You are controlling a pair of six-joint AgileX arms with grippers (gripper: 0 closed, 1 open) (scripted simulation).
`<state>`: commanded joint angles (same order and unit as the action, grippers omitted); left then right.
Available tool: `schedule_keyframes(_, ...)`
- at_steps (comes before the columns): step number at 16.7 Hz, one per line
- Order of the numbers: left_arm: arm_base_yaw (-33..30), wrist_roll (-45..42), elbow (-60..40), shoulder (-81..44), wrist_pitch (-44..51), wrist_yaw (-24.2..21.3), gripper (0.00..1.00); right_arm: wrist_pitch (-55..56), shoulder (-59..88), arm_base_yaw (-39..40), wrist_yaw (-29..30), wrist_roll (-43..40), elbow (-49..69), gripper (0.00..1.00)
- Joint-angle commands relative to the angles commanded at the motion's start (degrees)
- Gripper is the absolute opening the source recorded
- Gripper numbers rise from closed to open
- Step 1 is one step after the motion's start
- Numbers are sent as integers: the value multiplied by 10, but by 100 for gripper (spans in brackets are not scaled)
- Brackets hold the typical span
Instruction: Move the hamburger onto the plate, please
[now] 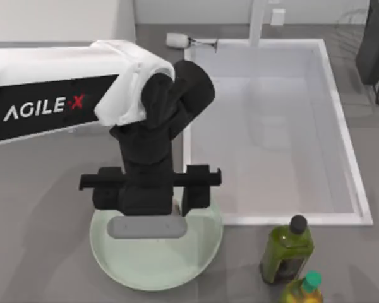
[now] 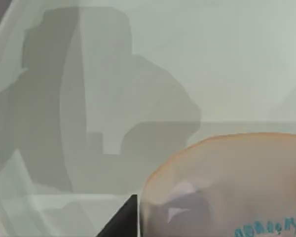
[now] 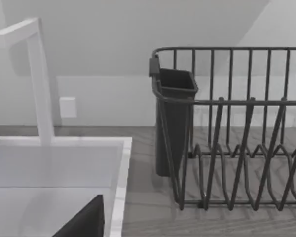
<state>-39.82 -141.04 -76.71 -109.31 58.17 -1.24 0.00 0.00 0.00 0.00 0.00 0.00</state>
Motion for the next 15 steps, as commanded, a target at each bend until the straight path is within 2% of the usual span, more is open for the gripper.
schedule_keyframes(3,-1,0,26,-14,-37,1,0,0,0,0,0,0,0,100)
schedule_keyframes(7,-1,0,27,-15,-38,2,0,0,0,0,0,0,0,100)
schedule_keyframes(15,-1,0,27,-15,-38,2,60,0,0,0,0,0,0,100)
